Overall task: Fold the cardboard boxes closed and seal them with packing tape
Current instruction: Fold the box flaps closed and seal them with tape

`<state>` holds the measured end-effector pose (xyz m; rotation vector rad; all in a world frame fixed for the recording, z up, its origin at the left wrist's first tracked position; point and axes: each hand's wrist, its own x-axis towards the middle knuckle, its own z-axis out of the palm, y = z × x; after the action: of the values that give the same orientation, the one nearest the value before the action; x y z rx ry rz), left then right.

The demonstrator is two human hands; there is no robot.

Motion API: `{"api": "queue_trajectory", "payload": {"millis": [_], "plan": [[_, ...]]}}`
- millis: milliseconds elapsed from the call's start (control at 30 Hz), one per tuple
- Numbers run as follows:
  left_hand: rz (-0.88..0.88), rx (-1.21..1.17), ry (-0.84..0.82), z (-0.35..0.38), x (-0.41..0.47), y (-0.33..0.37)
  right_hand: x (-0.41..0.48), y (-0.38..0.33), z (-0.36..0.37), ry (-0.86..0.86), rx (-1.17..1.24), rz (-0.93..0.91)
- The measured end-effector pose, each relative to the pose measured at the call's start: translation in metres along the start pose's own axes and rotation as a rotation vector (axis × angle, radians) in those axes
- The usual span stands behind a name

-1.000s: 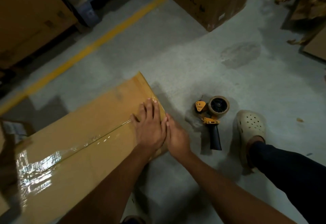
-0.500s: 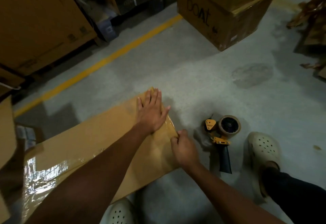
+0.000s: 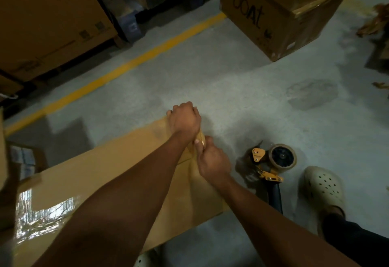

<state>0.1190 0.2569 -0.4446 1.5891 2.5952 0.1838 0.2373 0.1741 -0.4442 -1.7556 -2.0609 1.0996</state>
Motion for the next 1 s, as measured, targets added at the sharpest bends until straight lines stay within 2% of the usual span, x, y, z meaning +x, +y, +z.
{"api": "queue_trajectory", "payload": {"millis": [100,300,367,467,533,633,767,833,900,933,1000], "plan": [[0.081,0.022,-0.035,-0.001,-0.013,0.028,-0.013,0.006,-0.009,0.087,0.062,0.162],[0.598,-0.01,-0.273,0.002,-0.037,0.13,-0.029,0.036,-0.038,0.248,0.412,0.64],[0.714,-0.045,-0.383,0.004,-0.05,0.147,-0.029,0.041,-0.043,0.265,0.582,0.688],[0.697,-0.255,-0.457,-0.002,-0.072,0.142,-0.029,0.047,-0.044,0.206,0.956,0.636],[0.586,-0.371,-0.389,-0.008,-0.084,0.117,-0.027,0.051,-0.045,0.119,1.04,0.692],[0.298,-0.292,-0.244,-0.009,-0.108,0.055,-0.022,0.061,-0.056,0.024,0.915,0.733],[-0.403,-0.212,-0.118,-0.018,-0.168,-0.021,-0.026,0.047,-0.073,-0.15,0.97,0.739],[-0.818,-0.395,-0.123,-0.031,-0.186,-0.038,-0.032,0.034,-0.066,-0.163,0.965,0.766],[-1.174,-0.757,-0.065,-0.042,-0.189,-0.048,-0.04,0.026,-0.055,-0.196,0.965,0.808],[-1.225,-0.912,-0.022,-0.042,-0.191,-0.052,-0.042,0.022,-0.053,-0.208,0.915,0.778],[-1.088,-1.042,0.003,-0.035,-0.198,-0.06,-0.039,0.021,-0.055,-0.135,0.646,0.604]]}}
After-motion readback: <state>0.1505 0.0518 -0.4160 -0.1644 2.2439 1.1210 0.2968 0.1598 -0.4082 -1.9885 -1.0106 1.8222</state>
